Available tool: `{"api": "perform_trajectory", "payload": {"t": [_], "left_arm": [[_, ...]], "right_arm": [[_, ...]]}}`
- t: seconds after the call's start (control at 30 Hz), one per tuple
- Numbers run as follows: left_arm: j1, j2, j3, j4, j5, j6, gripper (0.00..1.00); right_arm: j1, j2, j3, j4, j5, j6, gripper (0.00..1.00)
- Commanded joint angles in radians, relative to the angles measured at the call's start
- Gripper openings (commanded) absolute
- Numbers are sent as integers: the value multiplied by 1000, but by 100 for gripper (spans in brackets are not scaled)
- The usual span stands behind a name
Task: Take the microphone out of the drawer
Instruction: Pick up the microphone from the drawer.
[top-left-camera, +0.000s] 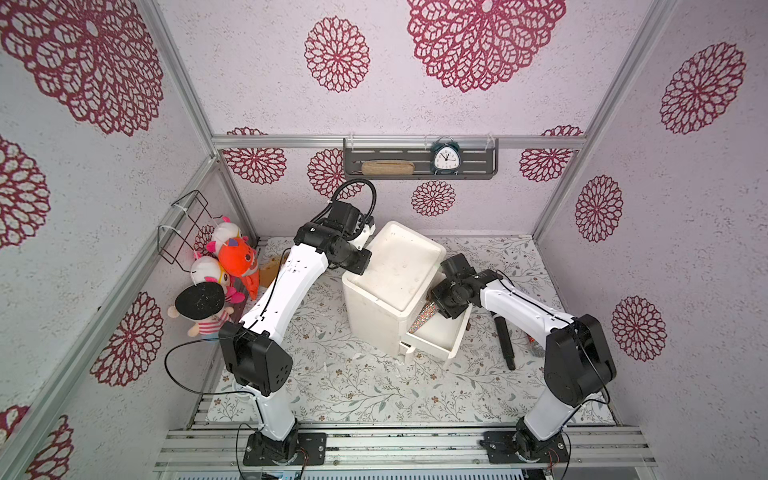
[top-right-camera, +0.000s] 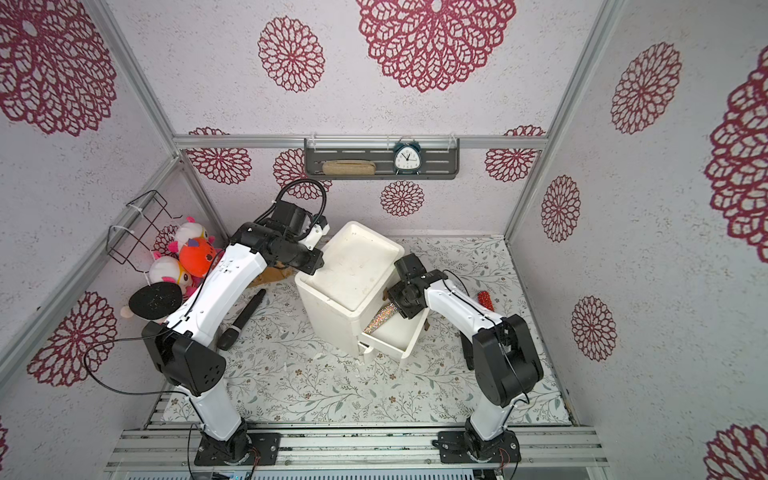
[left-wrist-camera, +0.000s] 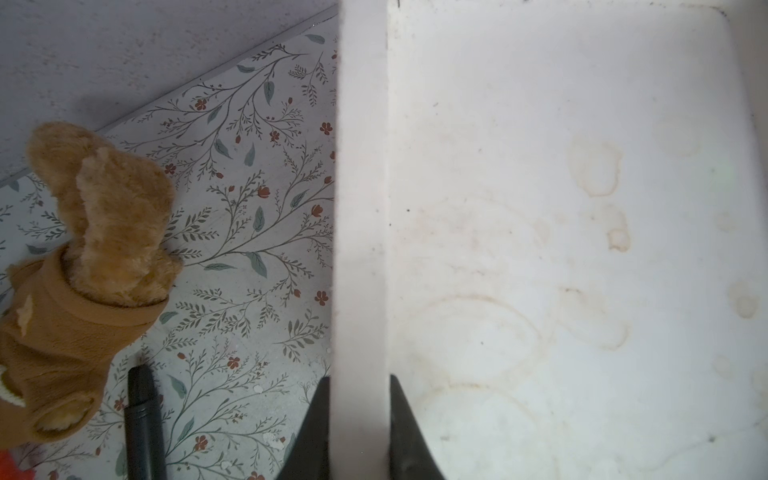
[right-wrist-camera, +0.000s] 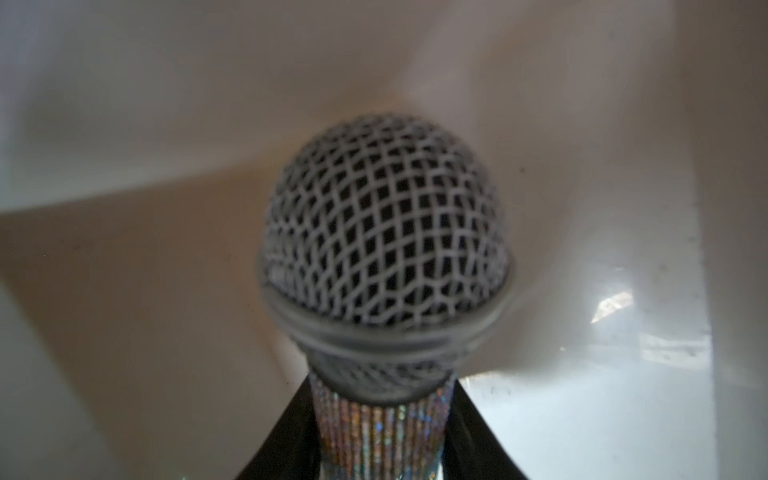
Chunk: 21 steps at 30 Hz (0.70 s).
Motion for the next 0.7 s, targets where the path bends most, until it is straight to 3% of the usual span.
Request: {"api": "perform_trajectory", "payload": {"t": [0.0,0.17,0.33,0.67], "left_arm": [[4,-15,-15,-30,-15,18,0],[4,-14,-13,-32,-14,18,0],[4,-11,-12,-32,-13,18,0],[5,-4,-4,-35,-8,18,0]], "right_arm": [[12,-17,-24,-7,25,21,37],[20,-41,-20,-22,64,22,23],[24,-58,-18,-19,79,18,0],[64,-72,75,-102,208,-54,0]]}}
